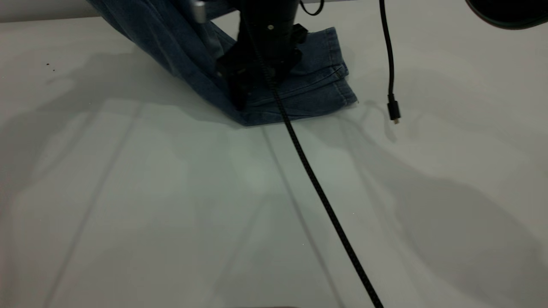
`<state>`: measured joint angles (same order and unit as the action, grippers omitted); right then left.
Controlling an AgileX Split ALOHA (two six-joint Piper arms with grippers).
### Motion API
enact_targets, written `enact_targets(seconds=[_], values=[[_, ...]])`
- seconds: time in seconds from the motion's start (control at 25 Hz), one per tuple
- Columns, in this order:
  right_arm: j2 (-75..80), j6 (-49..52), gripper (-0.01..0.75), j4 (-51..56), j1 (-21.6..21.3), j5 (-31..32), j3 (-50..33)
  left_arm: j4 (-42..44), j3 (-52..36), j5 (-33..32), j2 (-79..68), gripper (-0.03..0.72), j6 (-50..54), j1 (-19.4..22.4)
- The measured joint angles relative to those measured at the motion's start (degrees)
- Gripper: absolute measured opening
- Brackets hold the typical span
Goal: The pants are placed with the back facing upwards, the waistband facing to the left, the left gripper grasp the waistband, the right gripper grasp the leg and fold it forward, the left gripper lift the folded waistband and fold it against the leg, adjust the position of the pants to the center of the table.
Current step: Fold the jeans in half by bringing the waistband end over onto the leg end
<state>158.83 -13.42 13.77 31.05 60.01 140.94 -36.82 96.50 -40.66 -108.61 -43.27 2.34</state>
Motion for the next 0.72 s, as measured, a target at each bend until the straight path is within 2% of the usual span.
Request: enact_targets(seconds=[0.24, 0.4, 0.56, 0.72], values=[[0.40, -0.76, 0.512, 2.83, 4.56, -3.70, 0.05, 0.05, 0.00, 0.47, 0.00, 0.048, 0.00, -1.06], [0.40, -1.07, 0.512, 3.54, 6.46, -3.18, 2.37, 0.05, 0.00, 0.47, 0.00, 0.048, 0.00, -2.34], [0.40, -1.09, 0.512, 3.48, 5.48, 3.05, 10.58, 0.05, 0.02, 0.36, 0.00, 0.048, 0.00, -2.97], [0.40, 0.08, 0.501, 2.51, 1.98, 10.33, 20.99, -0.06, 0.02, -0.31, 0.00, 0.048, 0.00, -3.14]])
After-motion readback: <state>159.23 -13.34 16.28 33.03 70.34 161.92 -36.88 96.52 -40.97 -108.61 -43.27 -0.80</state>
